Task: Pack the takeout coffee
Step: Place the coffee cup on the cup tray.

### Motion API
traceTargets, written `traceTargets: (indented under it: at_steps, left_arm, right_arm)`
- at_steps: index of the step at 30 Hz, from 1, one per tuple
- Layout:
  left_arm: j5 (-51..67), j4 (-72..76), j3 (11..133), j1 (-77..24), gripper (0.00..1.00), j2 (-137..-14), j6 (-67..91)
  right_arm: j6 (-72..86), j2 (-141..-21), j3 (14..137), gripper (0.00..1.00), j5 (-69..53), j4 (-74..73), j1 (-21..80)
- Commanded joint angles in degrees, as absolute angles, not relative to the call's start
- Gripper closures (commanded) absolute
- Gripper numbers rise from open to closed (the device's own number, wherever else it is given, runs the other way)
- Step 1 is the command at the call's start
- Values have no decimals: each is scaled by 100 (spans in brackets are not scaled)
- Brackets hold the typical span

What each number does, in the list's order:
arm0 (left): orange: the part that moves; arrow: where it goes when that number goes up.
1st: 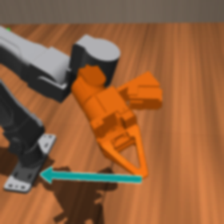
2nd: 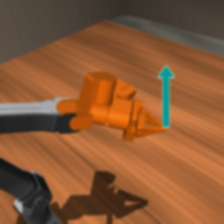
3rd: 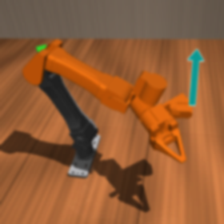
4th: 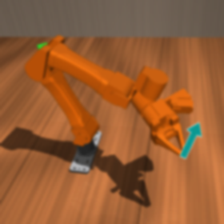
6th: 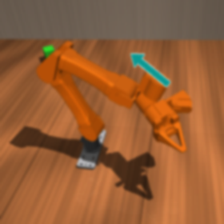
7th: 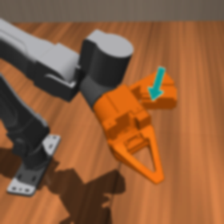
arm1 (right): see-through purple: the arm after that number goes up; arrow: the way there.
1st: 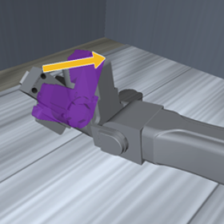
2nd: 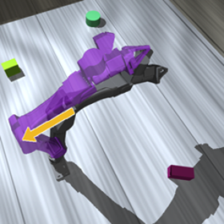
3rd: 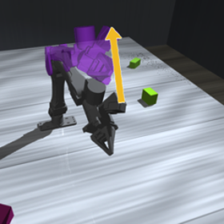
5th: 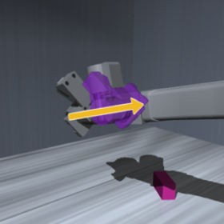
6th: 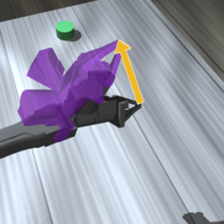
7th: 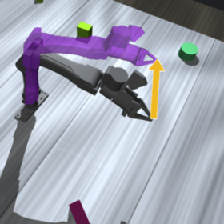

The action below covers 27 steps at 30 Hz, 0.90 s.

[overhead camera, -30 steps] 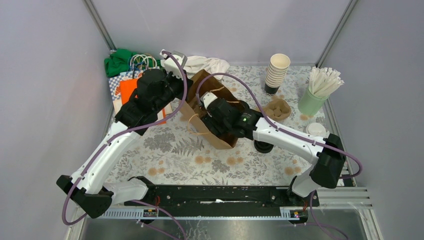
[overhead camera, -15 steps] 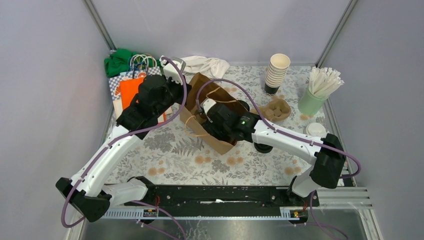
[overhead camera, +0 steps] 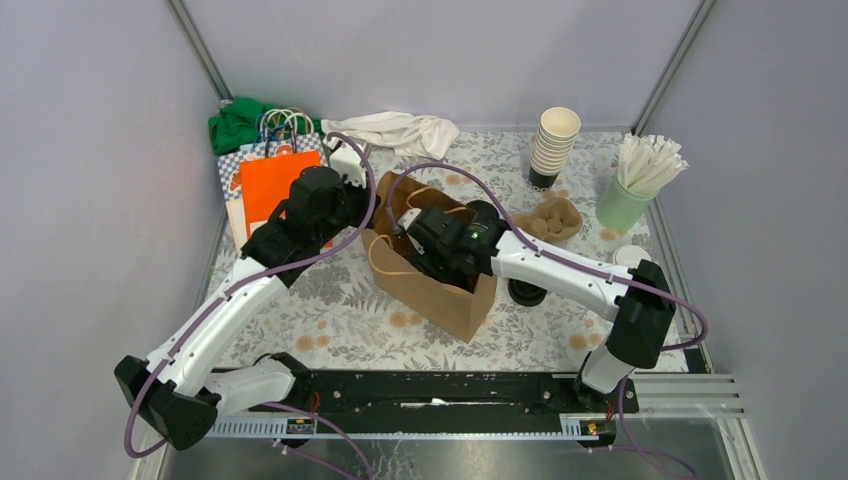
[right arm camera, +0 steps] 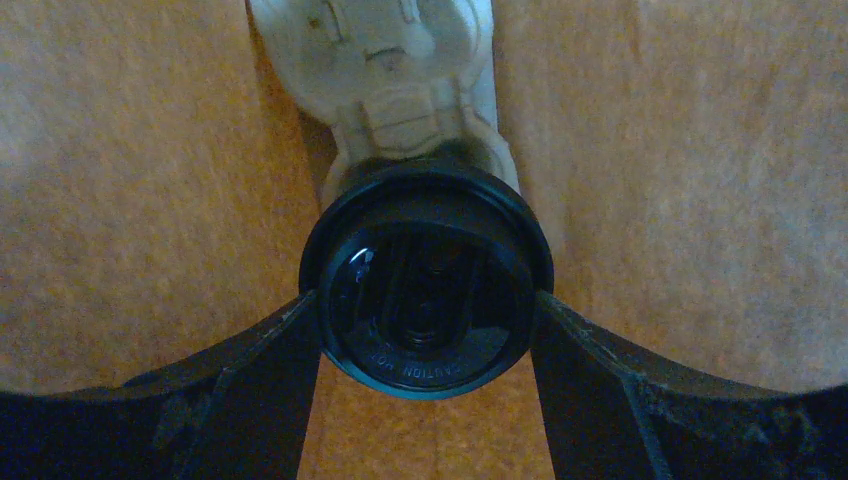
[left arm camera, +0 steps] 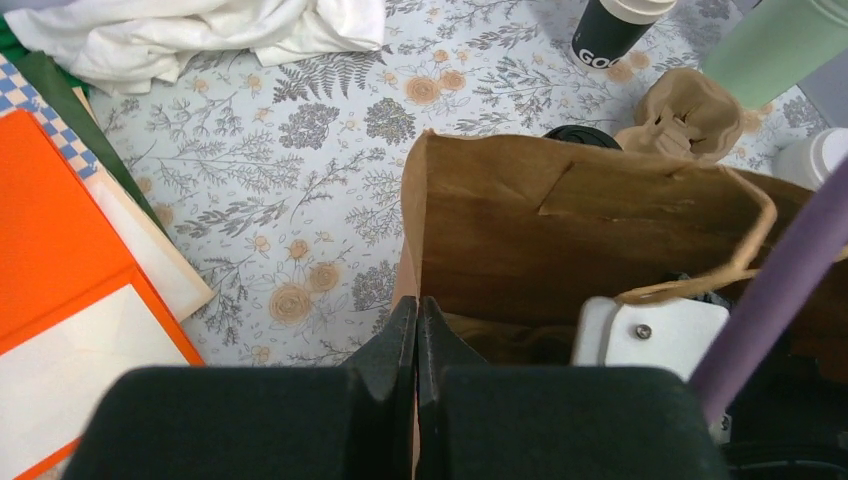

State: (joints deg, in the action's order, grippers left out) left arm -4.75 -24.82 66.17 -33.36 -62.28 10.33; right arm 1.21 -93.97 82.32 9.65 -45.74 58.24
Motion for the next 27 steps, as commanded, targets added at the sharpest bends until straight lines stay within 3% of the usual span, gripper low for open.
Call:
traceTargets:
  at_steps: [1,27]
  left_arm:
    - [-616,-2565,6547,-3212,100,-6252,1399]
    - [-26,-2325,6842,-2820,100,-6495,1177]
  right_arm:
    - [142,-9327,8492,83,707,-4962,5882]
    - [251,-9725,8475,82,462,-5508,5880]
